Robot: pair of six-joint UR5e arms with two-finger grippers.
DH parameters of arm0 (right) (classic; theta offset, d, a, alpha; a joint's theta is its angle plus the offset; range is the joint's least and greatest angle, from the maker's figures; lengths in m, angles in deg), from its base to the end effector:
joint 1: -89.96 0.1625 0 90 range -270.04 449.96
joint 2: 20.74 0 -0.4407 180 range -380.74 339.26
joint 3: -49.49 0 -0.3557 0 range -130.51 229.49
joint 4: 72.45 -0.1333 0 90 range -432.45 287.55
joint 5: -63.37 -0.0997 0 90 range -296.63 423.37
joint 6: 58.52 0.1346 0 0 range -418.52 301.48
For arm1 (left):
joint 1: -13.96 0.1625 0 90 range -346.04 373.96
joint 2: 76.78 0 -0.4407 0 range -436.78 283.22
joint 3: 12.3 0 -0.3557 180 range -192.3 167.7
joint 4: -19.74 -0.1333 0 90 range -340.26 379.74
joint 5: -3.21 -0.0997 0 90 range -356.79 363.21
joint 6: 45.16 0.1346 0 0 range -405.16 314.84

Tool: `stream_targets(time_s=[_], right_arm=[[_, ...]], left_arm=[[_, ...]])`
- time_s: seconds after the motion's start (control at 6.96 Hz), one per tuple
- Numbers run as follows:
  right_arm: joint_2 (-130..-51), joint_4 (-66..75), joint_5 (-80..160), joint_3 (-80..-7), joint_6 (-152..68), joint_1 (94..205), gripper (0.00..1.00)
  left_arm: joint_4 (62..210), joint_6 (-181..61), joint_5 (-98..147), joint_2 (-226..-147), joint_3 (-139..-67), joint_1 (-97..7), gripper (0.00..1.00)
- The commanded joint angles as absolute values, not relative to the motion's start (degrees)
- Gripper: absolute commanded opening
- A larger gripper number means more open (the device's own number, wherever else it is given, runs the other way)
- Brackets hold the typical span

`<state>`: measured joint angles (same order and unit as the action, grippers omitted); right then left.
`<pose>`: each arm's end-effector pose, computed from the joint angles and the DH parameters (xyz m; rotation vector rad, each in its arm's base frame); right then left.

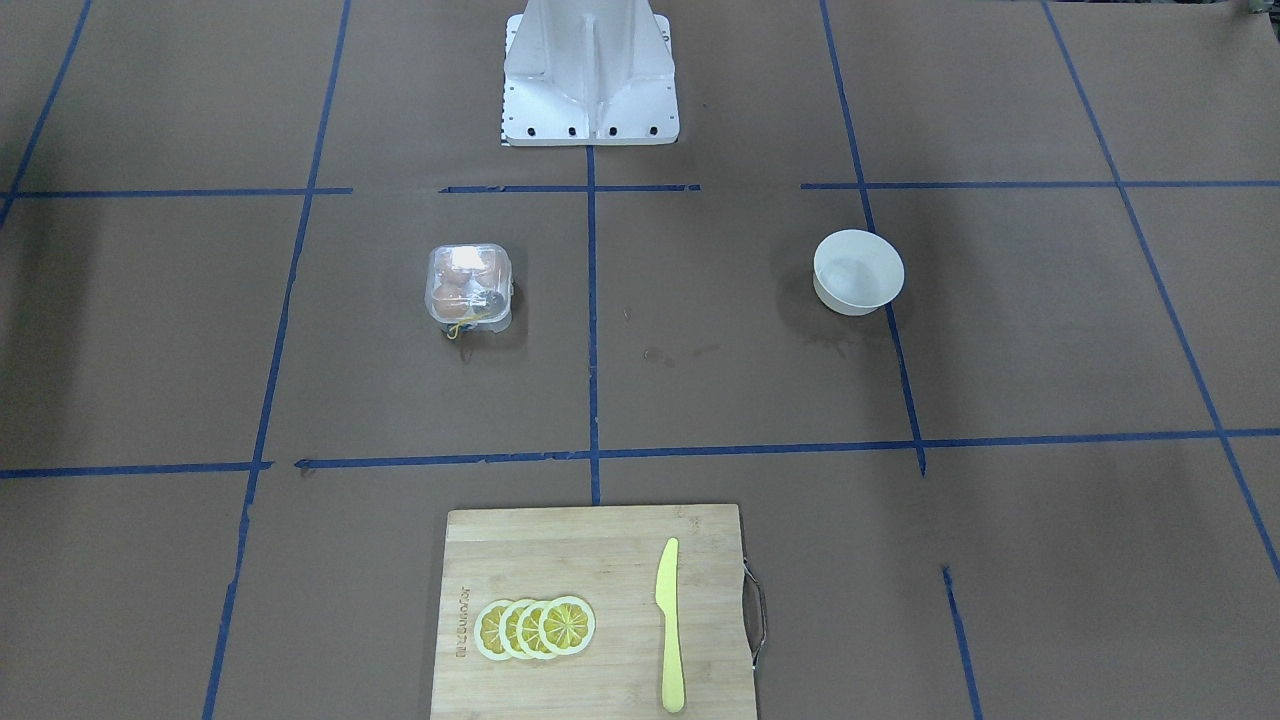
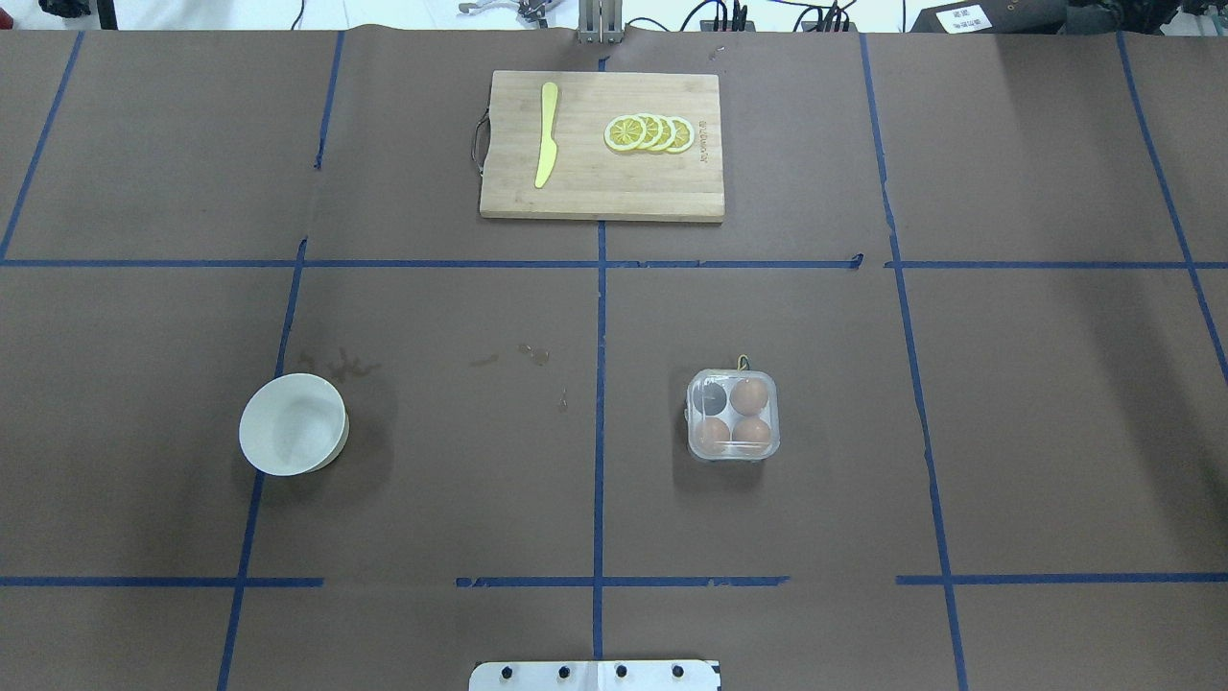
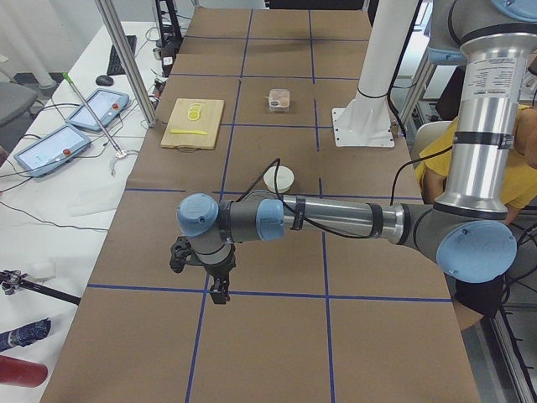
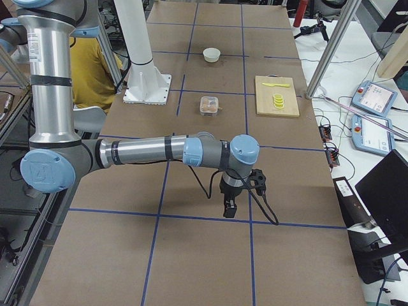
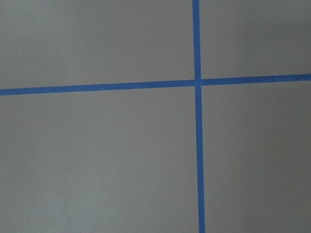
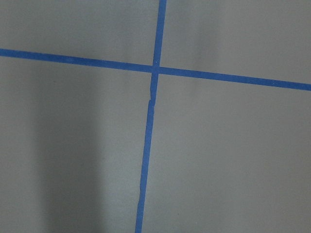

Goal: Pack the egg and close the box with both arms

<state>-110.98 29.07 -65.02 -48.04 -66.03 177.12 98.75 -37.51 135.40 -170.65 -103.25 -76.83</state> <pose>0.0277 -0.4445 0.6706 -0.0437 -0.6727 -0.1490 -0.0494 -0.4720 0.6822 -0.0484 0.7413 0.0745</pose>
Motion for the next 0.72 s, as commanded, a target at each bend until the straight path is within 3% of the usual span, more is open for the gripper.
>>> stream_targets(time_s=[0.0,0.57], right_arm=[[-111.18,28.28,-65.12,-48.06,-70.1,177.76,1.0],[-113.64,22.03,-65.3,-47.8,-70.38,177.76,1.0]], left_arm=[[98.75,-37.51,135.4,-170.65,-103.27,-76.83,1.0],[98.49,-37.51,135.4,-170.91,-103.79,-76.83,1.0]])
